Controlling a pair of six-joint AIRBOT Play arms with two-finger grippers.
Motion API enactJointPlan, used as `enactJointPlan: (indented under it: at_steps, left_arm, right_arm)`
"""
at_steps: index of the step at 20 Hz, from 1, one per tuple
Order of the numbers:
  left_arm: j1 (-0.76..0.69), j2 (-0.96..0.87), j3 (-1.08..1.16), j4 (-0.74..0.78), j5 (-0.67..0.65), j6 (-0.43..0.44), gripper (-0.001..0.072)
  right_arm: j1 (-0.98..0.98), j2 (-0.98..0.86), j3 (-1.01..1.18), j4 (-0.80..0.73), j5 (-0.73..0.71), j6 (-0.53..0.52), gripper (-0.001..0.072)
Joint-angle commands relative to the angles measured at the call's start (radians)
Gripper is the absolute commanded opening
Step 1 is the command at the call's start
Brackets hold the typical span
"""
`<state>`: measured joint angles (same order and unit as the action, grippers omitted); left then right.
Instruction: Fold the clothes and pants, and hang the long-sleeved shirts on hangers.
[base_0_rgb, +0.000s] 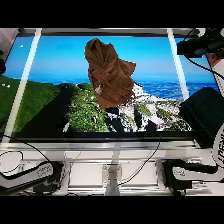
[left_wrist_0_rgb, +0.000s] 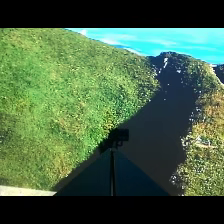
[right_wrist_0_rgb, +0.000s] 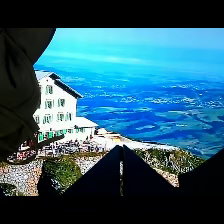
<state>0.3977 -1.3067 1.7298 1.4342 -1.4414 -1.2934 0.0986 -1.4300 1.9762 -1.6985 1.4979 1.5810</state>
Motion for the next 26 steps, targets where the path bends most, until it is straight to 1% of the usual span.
enactJointPlan:
  at_steps: [1,11,14,16,19,21,24,26]
  left_arm:
    - [0.001,-0.001,0.000,0.000,0.000,0.000,0.0014]
    - [0.001,-0.001,0.000,0.001,0.000,0.000,0.0014]
    - [0.002,-0.001,0.000,0.005,0.004,0.014,0.0015]
    - [0.002,-0.001,0.000,-0.003,0.015,0.018,0.0023]
    - [0.002,-0.001,0.000,-0.003,0.015,0.018,0.0024]
    - [0.002,-0.002,-0.001,-0.004,0.021,0.019,0.0023]
    - [0.001,-0.009,0.000,-0.043,0.034,0.014,0.0023]
    - [0.001,-0.018,-0.001,-0.088,0.035,0.015,0.0023]
  right_arm:
    - [0.001,0.001,0.000,0.000,0.000,0.000,0.0029]
    - [0.001,0.001,0.000,0.000,0.000,0.000,0.0029]
    - [0.001,0.001,0.000,0.001,0.000,0.000,0.0029]
    - [0.001,0.001,0.000,0.003,-0.028,0.000,0.0029]
    - [0.001,-0.001,-0.001,0.066,-0.092,0.000,0.0030]
    - [0.001,-0.011,-0.004,0.133,-0.103,-0.002,0.0030]
    - [0.002,-0.068,-0.004,0.201,-0.017,-0.016,0.0030]
    - [0.002,-0.131,-0.004,0.278,0.060,-0.090,0.0030]
